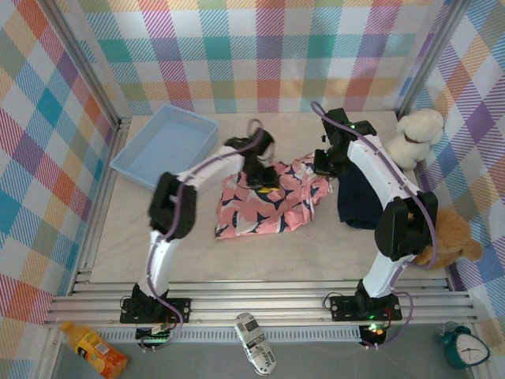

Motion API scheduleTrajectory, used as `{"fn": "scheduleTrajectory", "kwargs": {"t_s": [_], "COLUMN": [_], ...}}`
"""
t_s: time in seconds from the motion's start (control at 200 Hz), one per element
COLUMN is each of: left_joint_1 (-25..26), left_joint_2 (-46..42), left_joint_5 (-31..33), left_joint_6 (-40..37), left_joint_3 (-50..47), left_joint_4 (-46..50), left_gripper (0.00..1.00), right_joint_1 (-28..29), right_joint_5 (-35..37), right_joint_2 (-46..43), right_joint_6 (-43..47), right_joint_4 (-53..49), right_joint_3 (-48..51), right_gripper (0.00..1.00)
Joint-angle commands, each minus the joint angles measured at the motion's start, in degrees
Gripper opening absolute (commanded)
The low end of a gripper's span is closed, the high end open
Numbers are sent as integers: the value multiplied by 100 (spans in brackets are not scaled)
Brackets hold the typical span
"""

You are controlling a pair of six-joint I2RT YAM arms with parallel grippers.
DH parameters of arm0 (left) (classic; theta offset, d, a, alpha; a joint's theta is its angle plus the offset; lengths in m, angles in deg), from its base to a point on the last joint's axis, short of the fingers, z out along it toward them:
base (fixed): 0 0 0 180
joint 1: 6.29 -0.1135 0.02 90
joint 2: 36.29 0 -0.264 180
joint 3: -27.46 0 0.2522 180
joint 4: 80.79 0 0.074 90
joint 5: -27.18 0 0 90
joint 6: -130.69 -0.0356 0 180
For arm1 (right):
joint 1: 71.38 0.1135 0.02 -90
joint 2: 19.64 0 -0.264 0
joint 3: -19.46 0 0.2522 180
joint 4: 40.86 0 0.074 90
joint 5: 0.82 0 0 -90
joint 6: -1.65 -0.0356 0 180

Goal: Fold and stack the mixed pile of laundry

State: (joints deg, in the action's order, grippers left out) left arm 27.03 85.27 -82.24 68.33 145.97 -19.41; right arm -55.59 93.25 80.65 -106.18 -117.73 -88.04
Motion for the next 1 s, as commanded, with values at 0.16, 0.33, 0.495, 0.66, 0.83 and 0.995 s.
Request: {"fn": "scheduleTrajectory", "kwargs": {"t_s": [0.16,0.33,0.495,0.66,0.83,0.995], "left_joint_1": [-559,-552,-431,-393,-451,-779], "left_joint_2": [-1577,-1713,-1463,-1448,-1689,-2189], "left_joint_5": [1001,1033,985,948,1244,1605], "left_joint_6": [-55,161,115,141,157,326], "left_joint_3": [-2794,-3765,-3788,-3787,-3786,-3782], "left_joint_4": [-103,-783,-1020,-1131,-891,-307], "left_gripper": [11,7,6,6,6,4], "right_joint_1": [110,333,844,1738,2452,2082], "right_joint_5": [546,707,505,-425,-1807,-1384], "right_joint_2": [111,291,583,1164,1523,729], "right_joint_6": [298,266,-37,-740,-1325,-1337], "right_joint_4": [-428,-586,-800,-611,417,868], "right_joint_3": [-216,-492,-1072,-1803,-2465,-1794], "right_gripper": [0,0,0,7,89,99]}}
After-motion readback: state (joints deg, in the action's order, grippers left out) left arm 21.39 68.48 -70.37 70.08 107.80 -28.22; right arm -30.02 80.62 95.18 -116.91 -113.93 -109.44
